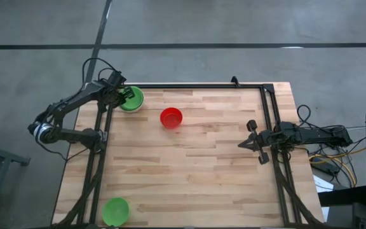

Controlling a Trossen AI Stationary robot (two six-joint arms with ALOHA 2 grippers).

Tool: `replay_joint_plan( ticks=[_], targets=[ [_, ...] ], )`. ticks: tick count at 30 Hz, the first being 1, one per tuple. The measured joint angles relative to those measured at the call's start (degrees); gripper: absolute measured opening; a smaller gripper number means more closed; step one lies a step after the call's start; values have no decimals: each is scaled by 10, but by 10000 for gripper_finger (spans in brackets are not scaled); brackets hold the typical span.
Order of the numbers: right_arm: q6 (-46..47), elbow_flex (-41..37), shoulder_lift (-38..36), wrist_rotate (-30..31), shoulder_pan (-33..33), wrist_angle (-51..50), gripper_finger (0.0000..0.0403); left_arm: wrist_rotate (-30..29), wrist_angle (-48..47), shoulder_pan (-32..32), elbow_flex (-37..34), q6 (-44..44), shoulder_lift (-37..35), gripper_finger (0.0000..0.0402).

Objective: Nest bowls inside each other
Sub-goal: Stack the right green bowl on the stacked bowls

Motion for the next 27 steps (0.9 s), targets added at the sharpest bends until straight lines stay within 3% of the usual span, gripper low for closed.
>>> replay_joint_plan(
  ticks=[23, 27],
  targets=[
    [0, 0, 0, 0, 0, 0, 9, 5, 5, 8, -8, 15, 0, 19],
    [0, 0, 0, 0, 0, 0, 9, 9, 8, 9, -8, 15, 0, 39]
  ],
)
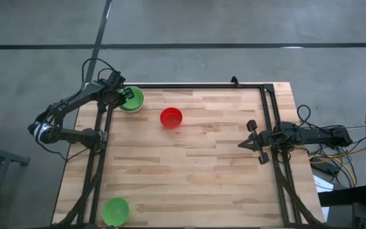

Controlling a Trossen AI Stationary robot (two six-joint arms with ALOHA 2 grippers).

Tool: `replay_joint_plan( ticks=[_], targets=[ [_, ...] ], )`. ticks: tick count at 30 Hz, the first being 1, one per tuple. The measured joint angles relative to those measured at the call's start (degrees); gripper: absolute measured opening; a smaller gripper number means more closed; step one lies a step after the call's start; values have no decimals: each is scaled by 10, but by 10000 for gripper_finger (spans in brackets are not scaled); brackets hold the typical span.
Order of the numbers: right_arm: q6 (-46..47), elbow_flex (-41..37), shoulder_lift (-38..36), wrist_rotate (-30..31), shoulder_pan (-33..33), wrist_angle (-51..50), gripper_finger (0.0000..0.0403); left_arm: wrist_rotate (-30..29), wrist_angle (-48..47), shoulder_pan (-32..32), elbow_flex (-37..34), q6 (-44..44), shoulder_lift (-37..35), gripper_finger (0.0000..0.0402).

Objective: Nest bowls inside each other
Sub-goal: Stack the right green bowl on the stacked bowls

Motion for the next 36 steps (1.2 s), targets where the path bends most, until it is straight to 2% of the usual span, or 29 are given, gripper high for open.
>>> replay_joint_plan(
  ticks=[6, 10, 30, 36],
  targets=[
    [0, 0, 0, 0, 0, 0, 9, 0, 3, 2, 0, 0, 0, 92],
    [0, 0, 0, 0, 0, 0, 9, 0, 3, 2, 0, 1, 0, 106],
    [0, 0, 0, 0, 0, 0, 9, -1, 4, 2, 10, 18, 0, 108],
    [0, 0, 0, 0, 0, 0, 9, -1, 4, 2, 10, 18, 0, 90]
  ],
)
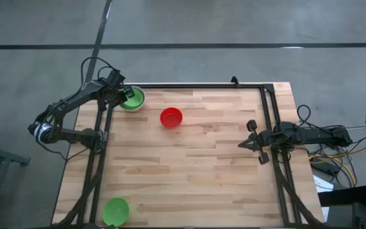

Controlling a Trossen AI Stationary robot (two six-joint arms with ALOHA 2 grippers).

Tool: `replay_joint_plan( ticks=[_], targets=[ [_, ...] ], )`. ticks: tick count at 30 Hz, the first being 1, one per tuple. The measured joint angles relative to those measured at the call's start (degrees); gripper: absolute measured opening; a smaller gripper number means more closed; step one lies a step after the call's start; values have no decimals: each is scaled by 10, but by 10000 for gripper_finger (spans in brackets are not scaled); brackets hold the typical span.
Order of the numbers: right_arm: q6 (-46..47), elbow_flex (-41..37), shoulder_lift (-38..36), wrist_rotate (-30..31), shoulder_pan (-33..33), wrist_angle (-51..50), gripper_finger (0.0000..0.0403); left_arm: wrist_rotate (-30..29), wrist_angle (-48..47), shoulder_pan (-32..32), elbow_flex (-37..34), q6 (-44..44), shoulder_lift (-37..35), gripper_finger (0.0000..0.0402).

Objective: Nest bowls inside each other
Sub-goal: Stack the right green bowl on the stacked bowls

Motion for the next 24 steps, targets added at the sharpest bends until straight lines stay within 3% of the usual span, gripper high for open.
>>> replay_joint_plan(
  ticks=[20, 24],
  targets=[
    [0, 0, 0, 0, 0, 0, 9, 5, -24, 0, 29, 22, -1, 84],
    [0, 0, 0, 0, 0, 0, 9, 11, -26, 0, 28, 16, -1, 105]
  ],
)
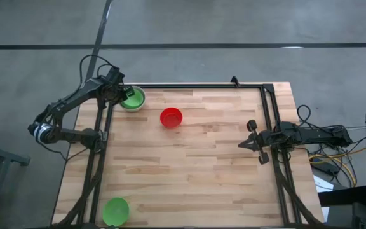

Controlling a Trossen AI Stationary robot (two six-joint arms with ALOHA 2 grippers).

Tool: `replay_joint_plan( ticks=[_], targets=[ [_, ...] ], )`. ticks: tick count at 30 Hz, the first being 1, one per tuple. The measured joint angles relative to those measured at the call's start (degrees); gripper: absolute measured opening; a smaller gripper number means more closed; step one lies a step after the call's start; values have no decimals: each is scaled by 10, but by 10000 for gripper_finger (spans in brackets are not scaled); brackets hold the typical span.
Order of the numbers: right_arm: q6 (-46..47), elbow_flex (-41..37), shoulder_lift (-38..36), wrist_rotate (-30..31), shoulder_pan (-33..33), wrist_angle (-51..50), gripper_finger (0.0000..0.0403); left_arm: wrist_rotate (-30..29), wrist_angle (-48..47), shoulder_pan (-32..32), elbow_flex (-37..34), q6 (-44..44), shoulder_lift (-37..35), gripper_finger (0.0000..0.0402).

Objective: Nest bowls inside each other
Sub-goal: Stack the right green bowl on the stacked bowls, then stack the green bowl on the stacked bowls

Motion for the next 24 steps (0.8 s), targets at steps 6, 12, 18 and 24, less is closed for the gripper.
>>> replay_joint_plan(
  ticks=[6, 12, 18, 24],
  targets=[
    [0, 0, 0, 0, 0, 0, 9, 5, 0, 0, 0, 0, 0, 163],
    [0, 0, 0, 0, 0, 0, 9, 10, -29, 0, 8, -4, 0, 177],
    [0, 0, 0, 0, 0, 0, 9, 10, -71, 0, 28, -5, 0, 175],
    [0, 0, 0, 0, 0, 0, 9, 10, -88, 0, 42, -4, 0, 175]
  ],
)
